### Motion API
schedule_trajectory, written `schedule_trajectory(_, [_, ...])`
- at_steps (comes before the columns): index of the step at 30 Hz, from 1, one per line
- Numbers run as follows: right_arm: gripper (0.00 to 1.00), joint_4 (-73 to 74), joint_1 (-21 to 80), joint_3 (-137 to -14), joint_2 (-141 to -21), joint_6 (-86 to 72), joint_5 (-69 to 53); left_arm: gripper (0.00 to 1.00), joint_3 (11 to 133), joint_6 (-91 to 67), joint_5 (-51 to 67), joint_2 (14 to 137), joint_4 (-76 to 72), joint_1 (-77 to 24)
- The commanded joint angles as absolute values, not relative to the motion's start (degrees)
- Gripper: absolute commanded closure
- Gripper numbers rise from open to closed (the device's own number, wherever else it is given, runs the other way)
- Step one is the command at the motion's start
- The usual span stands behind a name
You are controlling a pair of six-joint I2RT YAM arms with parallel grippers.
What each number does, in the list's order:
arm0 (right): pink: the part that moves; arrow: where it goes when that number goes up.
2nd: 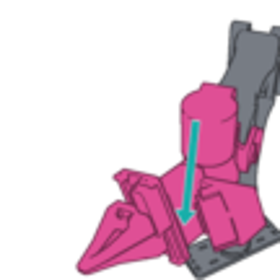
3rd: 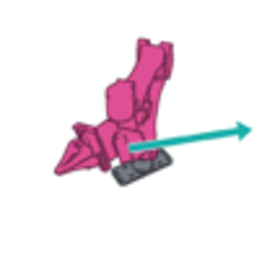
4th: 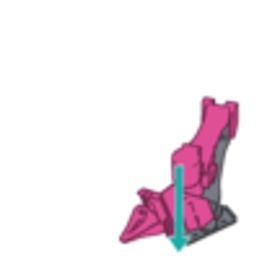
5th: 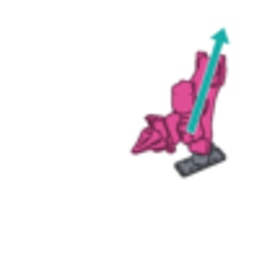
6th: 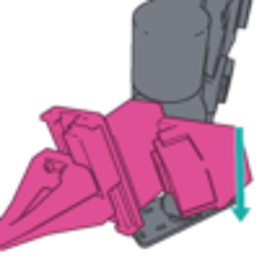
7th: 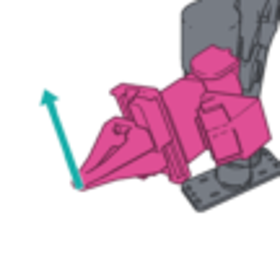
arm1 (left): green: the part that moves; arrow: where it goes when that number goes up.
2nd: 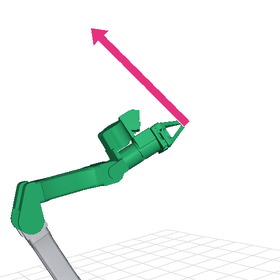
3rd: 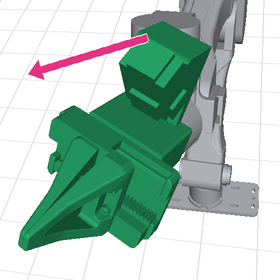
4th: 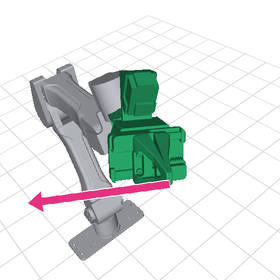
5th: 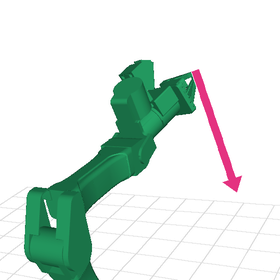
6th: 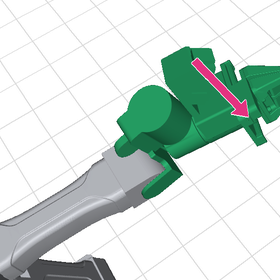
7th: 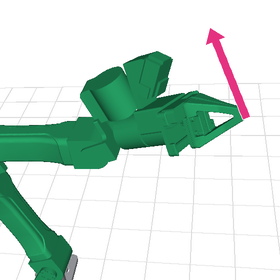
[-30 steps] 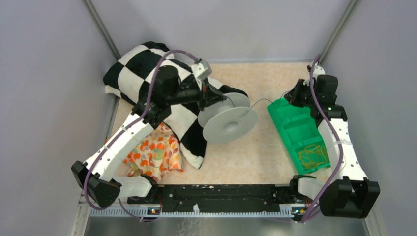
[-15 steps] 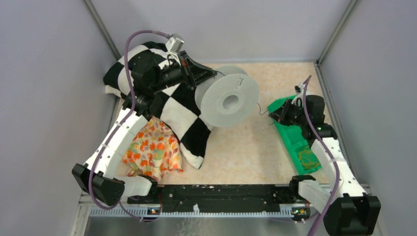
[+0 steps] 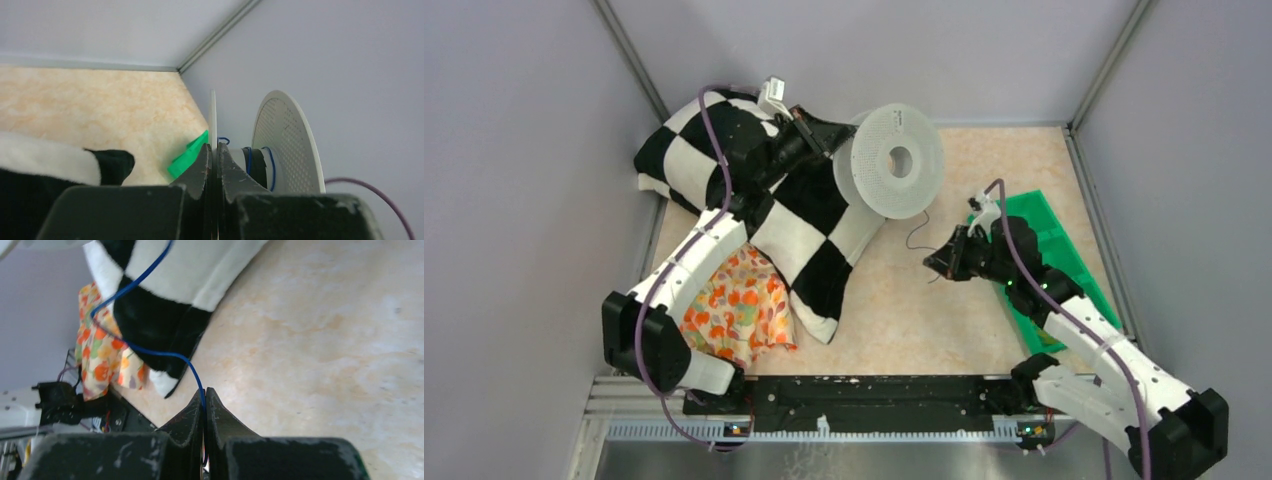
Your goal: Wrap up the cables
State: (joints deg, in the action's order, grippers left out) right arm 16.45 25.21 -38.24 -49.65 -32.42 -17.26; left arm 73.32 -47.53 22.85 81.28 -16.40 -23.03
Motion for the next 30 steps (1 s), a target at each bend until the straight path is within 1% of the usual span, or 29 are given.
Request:
schedule_trajectory(1, [1.0, 13.55, 36.71, -40.86, -48.91, -36.93, -8.1, 1.0, 72.28, -52.5, 8.58, 79.23, -20.41, -23.71])
schedule_trajectory(3, [1.0, 16.04, 42.51, -43.5, -49.56, -37.67, -5.4, 1.0, 74.22, -52.14, 4.44, 81.24, -17.32, -23.88])
schedule_trajectory(5, [1.0, 18.94, 47.7, -46.26, -50.18, -38.05, -2.76, 1.0, 76.24, -52.24, 3.37, 83.98, -16.84, -24.02])
schedule_trajectory(8, [1.0, 21.56, 52.88, -49.74, -51.31, -37.86, -0.46, 1.0, 80.23, -48.83, 0.81, 87.26, -14.51, -26.61])
schedule_trajectory(14, [1.0, 22.45, 54.4, -58.01, -53.38, -35.41, 1.8, 1.0, 84.02, -38.29, -7.92, 91.16, -10.2, -33.88])
schedule_trajectory(18, [1.0, 27.46, 54.4, -67.24, -55.98, -29.66, 5.04, 1.0, 84.78, -30.78, -10.78, 92.47, -9.43, -38.23])
schedule_trajectory(21, [1.0, 30.33, 53.58, -74.09, -58.75, -24.18, 8.0, 1.0, 85.86, -26.33, -8.81, 93.12, -9.3, -40.67])
schedule_trajectory(24, [1.0, 31.23, 49.22, -78.2, -60.5, -20.53, 7.32, 1.0, 87.94, -22.05, -5.29, 92.84, -5.39, -43.2])
schedule_trajectory(27, [1.0, 30.06, 40.8, -79.17, -60.17, -19.73, 2.68, 1.0, 85.16, -18.35, -1.97, 89.85, -4.86, -44.77])
schedule_trajectory(30, [1.0, 30.2, 35.23, -79.41, -61.08, -18.6, -1.84, 1.0, 82.71, -15.25, 4.41, 86.79, -3.83, -45.3])
